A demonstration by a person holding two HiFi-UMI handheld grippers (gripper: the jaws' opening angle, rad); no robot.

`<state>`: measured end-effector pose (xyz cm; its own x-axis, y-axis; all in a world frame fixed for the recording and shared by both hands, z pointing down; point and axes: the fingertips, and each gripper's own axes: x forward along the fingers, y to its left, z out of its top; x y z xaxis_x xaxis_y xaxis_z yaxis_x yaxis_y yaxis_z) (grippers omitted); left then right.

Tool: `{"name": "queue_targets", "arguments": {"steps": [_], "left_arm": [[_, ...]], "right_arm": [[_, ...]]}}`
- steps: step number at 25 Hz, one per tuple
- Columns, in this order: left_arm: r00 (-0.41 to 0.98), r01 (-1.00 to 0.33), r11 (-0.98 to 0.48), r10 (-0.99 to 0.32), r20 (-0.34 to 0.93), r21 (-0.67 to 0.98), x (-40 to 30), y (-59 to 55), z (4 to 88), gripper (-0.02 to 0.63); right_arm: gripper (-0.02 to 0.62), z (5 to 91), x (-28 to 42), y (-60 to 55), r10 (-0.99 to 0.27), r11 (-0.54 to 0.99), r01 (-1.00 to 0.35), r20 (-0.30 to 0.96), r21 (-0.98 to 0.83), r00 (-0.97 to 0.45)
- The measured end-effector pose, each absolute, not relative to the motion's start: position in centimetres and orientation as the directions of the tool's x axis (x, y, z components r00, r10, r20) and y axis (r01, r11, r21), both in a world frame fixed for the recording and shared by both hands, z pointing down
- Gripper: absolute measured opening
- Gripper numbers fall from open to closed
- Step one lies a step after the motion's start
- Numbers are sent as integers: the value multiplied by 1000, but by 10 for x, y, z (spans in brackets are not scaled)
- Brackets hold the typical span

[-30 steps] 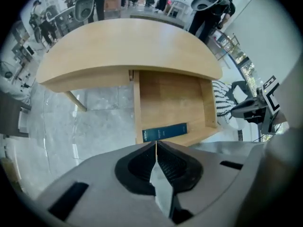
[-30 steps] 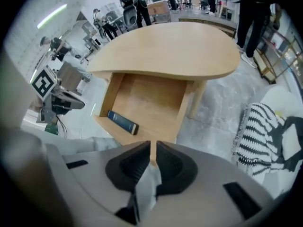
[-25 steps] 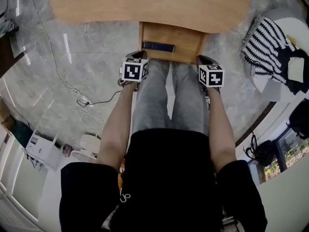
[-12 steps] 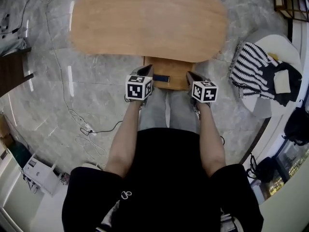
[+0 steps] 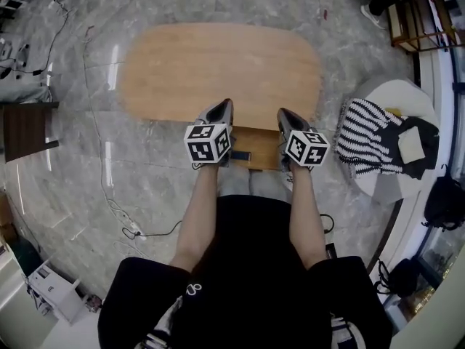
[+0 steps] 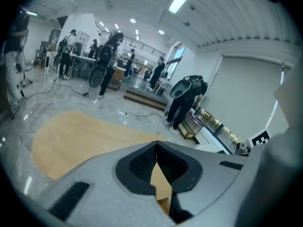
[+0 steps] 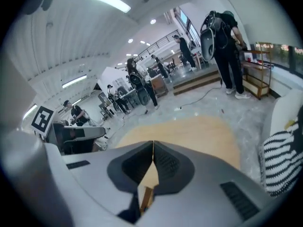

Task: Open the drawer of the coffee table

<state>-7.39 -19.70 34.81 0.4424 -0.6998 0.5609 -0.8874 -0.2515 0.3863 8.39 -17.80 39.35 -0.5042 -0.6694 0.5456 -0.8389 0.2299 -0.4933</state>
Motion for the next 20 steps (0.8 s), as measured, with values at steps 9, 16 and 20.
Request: {"name": "queue_targets", "arguments": {"steps": [9, 16, 20], "left_arm": [[426, -897, -332, -825, 372, 291, -53, -254, 217, 9], [416, -903, -378, -888, 198, 205, -46, -274, 116, 9], [411, -905, -396, -908, 80, 154, -39, -271, 57, 9]], "right_arm": [[11, 249, 94, -244, -819, 341, -854, 322, -394, -476], [11, 130, 107, -268, -885, 404, -869, 116, -287, -450], [11, 65, 112, -267, -902, 420, -882, 9, -212, -432]]}}
